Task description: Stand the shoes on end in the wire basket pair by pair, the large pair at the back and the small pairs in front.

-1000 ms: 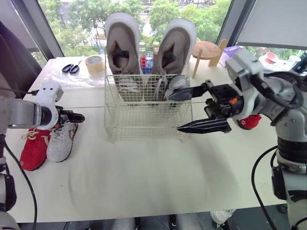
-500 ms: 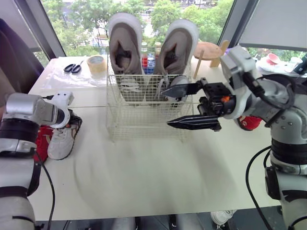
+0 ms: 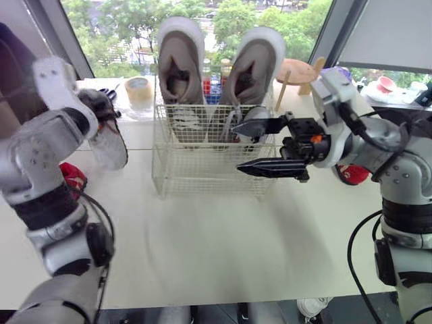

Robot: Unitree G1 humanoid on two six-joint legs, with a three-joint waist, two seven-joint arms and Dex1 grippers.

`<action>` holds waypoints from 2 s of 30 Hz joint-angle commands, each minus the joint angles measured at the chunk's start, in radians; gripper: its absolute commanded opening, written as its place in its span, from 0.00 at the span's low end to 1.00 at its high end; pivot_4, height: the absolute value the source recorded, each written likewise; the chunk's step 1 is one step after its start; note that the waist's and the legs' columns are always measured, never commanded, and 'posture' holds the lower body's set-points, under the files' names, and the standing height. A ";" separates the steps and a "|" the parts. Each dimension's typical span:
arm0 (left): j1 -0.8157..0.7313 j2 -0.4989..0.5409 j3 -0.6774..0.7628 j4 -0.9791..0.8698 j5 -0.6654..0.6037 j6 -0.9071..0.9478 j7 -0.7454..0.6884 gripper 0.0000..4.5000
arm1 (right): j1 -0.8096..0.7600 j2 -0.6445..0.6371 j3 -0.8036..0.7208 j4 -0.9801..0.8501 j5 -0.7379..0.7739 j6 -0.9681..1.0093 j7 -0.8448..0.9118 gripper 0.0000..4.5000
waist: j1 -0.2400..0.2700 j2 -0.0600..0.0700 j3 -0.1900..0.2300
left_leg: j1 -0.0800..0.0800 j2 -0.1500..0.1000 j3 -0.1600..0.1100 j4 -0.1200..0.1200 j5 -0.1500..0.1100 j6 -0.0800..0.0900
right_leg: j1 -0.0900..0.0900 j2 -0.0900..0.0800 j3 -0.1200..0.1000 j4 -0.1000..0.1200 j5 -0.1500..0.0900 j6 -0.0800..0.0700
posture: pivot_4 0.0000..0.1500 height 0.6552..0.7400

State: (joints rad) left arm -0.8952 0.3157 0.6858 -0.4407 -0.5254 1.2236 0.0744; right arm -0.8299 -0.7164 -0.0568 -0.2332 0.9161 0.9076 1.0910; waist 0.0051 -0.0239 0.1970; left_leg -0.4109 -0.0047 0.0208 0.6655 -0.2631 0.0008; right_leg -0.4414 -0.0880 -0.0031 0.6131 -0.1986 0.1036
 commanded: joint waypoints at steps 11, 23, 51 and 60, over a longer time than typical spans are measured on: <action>0.059 -0.234 -0.170 -0.194 -0.315 -0.348 -0.081 0.01 | -0.088 0.004 -0.006 0.085 -0.013 -0.002 0.011 1.00 | 0.007 0.000 0.000 | 0.002 -0.001 0.001 0.002 0.000 0.000 | 0.004 0.002 0.000 0.000 0.000 -0.001 | 1.00 1.00; 0.192 -0.211 -0.432 0.038 -0.160 -0.657 -0.310 0.01 | -0.080 -0.023 -0.047 0.040 0.023 0.070 -0.052 1.00 | 0.011 0.000 0.000 | 0.003 -0.001 0.001 0.002 0.000 0.001 | 0.006 0.006 0.000 -0.001 0.000 -0.001 | 1.00 1.00; 0.566 -0.101 -0.542 -0.139 -0.104 -0.666 -0.308 0.67 | -0.032 -0.035 -0.054 0.046 0.008 0.081 -0.066 1.00 | 0.006 0.001 -0.002 | 0.004 0.002 0.000 0.002 -0.001 0.003 | 0.007 0.006 0.000 -0.002 0.000 -0.002 | 1.00 1.00; 0.902 0.207 -0.261 -0.265 -0.646 -0.410 -0.449 0.67 | 0.090 -0.068 -0.260 0.169 0.038 0.090 -0.193 1.00 | 0.003 0.001 -0.002 | 0.004 0.003 -0.001 0.001 -0.001 0.003 | 0.006 0.005 0.000 -0.002 -0.002 -0.005 | 1.00 1.00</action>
State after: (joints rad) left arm -0.0206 0.4987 0.3663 -0.6709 -1.0532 0.7913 -0.3292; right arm -0.7204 -0.7822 -0.2005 -0.0982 0.9099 0.9970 0.9426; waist 0.0085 -0.0226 0.1955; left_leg -0.4069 -0.0023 0.0205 0.6671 -0.2643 0.0040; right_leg -0.4354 -0.0830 -0.0028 0.6108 -0.2012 0.0985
